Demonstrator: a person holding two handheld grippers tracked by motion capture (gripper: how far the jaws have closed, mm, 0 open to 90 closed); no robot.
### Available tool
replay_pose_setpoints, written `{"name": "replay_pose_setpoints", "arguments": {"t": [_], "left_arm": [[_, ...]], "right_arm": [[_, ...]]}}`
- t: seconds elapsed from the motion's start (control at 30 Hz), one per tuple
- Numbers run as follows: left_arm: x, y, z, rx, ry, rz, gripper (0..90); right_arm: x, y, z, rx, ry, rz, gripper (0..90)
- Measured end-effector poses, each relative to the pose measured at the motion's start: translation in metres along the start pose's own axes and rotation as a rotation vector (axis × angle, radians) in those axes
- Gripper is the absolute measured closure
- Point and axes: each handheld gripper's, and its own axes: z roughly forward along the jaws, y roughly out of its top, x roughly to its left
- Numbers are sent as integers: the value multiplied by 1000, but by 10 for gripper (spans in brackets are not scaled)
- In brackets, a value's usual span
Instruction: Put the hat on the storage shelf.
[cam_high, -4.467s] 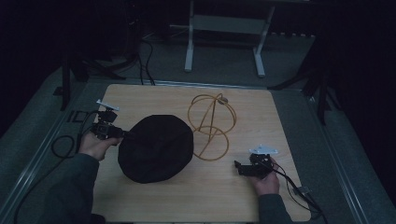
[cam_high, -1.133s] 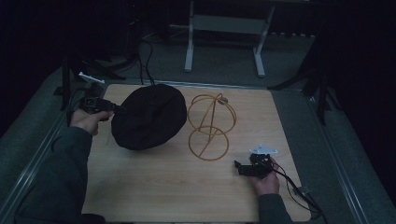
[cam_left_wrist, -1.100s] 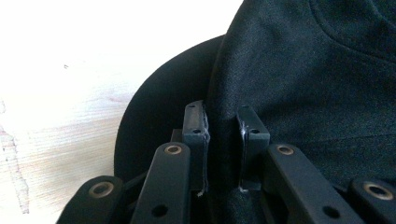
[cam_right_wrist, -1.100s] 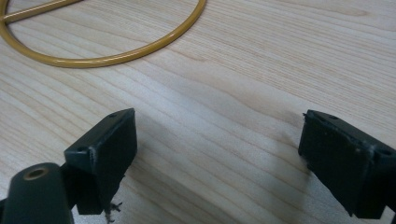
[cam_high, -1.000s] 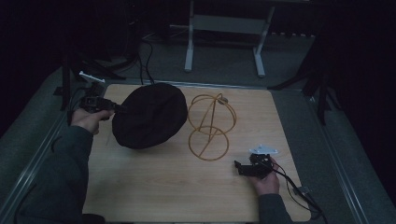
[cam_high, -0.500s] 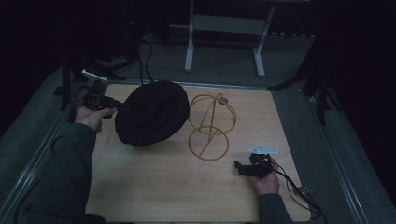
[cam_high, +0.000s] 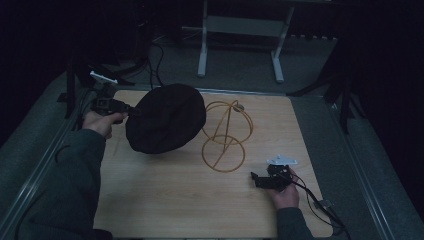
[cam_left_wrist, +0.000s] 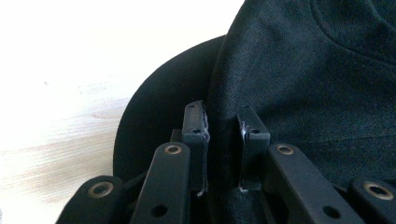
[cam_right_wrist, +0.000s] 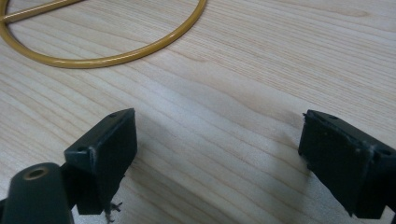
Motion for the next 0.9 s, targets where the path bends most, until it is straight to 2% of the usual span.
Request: {"name": "replay_pose_setpoints", "arguments": {"t": [0.17, 0.2, 0.3, 0.67, 0.9], "left_arm": [[-2, 2, 1, -3, 0, -5, 772], [-4, 4, 1, -3, 13, -2, 772], [-7, 7, 0, -5, 19, -2, 771], [-16, 16, -2, -24, 13, -3, 771], [-20, 19, 2, -23, 9, -6, 770]], "right_arm": [[0, 0, 0, 0, 0, 0, 115], [0, 0, 0, 0, 0, 0, 115], [0, 0, 0, 0, 0, 1, 115], [0, 0, 0, 1, 0, 2, 115], [0, 0, 0, 1, 0, 1, 115]]}}
